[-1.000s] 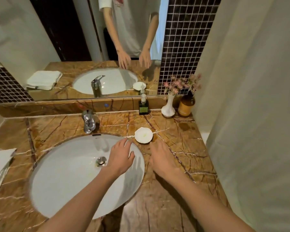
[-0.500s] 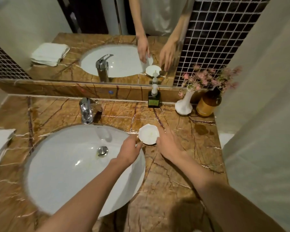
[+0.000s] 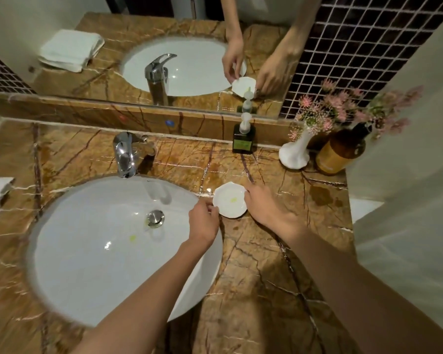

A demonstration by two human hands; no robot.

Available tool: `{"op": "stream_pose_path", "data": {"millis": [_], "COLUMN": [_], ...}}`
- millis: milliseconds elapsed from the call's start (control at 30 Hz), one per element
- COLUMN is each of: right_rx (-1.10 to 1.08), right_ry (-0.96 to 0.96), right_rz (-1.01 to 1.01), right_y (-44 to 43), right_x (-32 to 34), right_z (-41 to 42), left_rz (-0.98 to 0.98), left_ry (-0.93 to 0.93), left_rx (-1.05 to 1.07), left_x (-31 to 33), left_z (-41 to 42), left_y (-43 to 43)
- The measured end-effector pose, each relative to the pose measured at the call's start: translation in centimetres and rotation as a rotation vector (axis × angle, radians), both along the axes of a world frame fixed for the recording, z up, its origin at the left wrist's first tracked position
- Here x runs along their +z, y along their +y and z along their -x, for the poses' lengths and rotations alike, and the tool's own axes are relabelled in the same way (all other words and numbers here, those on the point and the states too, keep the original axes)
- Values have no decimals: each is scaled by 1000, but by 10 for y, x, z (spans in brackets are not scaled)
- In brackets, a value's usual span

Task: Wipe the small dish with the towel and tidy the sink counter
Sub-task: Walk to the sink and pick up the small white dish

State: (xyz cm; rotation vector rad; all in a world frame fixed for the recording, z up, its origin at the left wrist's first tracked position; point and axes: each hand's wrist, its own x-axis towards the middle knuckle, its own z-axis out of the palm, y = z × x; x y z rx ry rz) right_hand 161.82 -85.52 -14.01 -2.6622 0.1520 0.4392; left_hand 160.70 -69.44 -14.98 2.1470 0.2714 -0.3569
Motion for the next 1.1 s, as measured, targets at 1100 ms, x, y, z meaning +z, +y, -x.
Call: {"op": "stream_pose_path", "data": {"millis": [1100], "right_rx": [-111], "right_ry": [34], "right_rz": [-190], "right_y": [2], "right_x": [-4], "right_z": [-20], "left_rz": [221], "left_ry": [263], "left_rx": [249], "left_x": [0], "left_z": [12], "left_y": [-10]}}
